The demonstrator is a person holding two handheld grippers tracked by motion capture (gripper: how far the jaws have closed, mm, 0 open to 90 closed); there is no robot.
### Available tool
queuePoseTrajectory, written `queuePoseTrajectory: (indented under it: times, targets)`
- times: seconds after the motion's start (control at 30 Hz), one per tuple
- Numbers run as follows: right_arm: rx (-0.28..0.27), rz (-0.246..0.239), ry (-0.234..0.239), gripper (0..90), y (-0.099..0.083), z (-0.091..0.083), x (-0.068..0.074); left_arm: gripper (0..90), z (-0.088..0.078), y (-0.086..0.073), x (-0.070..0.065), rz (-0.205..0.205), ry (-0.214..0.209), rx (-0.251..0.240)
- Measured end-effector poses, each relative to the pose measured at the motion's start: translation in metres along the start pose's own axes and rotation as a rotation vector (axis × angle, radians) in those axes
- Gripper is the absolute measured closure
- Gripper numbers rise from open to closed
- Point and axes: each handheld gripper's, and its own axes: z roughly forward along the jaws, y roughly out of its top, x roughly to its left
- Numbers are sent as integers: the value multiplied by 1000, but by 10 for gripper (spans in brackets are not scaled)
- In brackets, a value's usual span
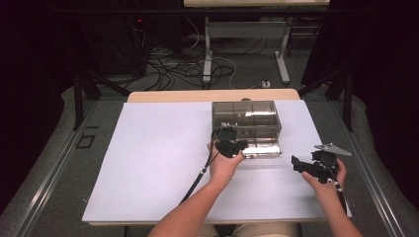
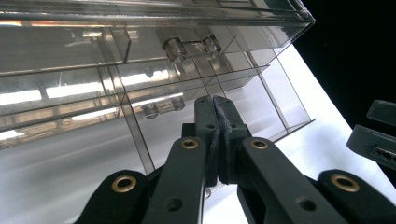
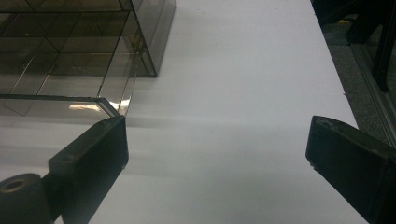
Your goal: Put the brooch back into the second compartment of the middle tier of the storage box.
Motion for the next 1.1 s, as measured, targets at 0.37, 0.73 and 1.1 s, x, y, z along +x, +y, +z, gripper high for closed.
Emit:
queuePoseTrajectory:
  times: [0.37,0.73,1.1]
  targets:
    - [0,-1,0,54,0,0,0,835,-3,1,1,-7,-11,-12]
    - [0,-2,-1,54,0,-1,-1,724,-10,2,2,-1,-11,-35]
    - [-1,-5,-4,54,0,-1,0,653,-20,4,4,12,-6,-61]
